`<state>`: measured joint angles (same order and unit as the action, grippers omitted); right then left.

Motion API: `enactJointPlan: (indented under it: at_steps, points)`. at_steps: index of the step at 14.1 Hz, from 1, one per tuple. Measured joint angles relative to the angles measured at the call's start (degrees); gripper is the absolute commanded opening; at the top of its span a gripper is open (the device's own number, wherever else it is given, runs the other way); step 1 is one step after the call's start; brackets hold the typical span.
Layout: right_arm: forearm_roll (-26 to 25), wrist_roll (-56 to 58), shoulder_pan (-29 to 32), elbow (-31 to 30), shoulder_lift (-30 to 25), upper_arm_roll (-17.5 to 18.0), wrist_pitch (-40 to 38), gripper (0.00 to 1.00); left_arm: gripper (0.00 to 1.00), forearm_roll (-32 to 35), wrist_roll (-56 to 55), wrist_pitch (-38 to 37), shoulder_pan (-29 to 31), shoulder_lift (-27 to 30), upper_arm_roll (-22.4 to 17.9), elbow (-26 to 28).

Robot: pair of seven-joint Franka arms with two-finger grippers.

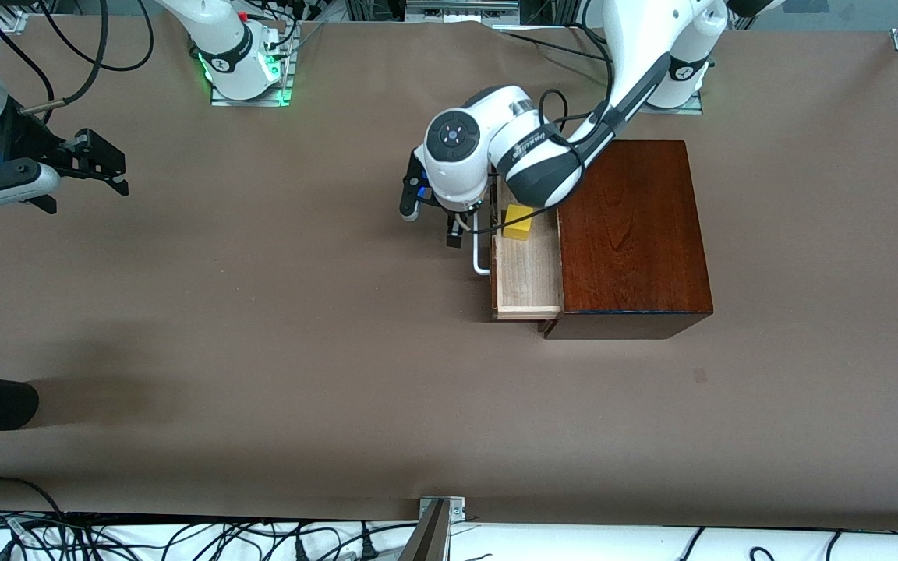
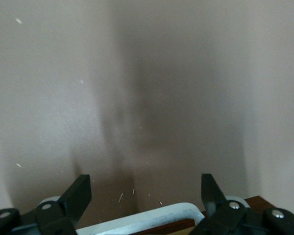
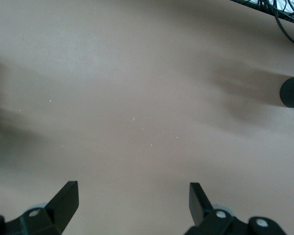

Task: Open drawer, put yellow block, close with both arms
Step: 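Lower the left gripper to the drawer front beside the handle, then push the drawer shut into the box with the left gripper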

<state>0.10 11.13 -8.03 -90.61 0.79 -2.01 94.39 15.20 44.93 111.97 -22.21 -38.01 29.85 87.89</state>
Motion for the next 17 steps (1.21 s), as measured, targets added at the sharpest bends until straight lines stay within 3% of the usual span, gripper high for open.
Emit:
enactJointPlan:
  at_steps: [17]
  points:
    - [0.00,0.07,-0.46,0.02,0.00,0.25,0.00,1.00,1.00,1.14,0.35,-16.75,2.53,-0.05,-2.24,-1.91]
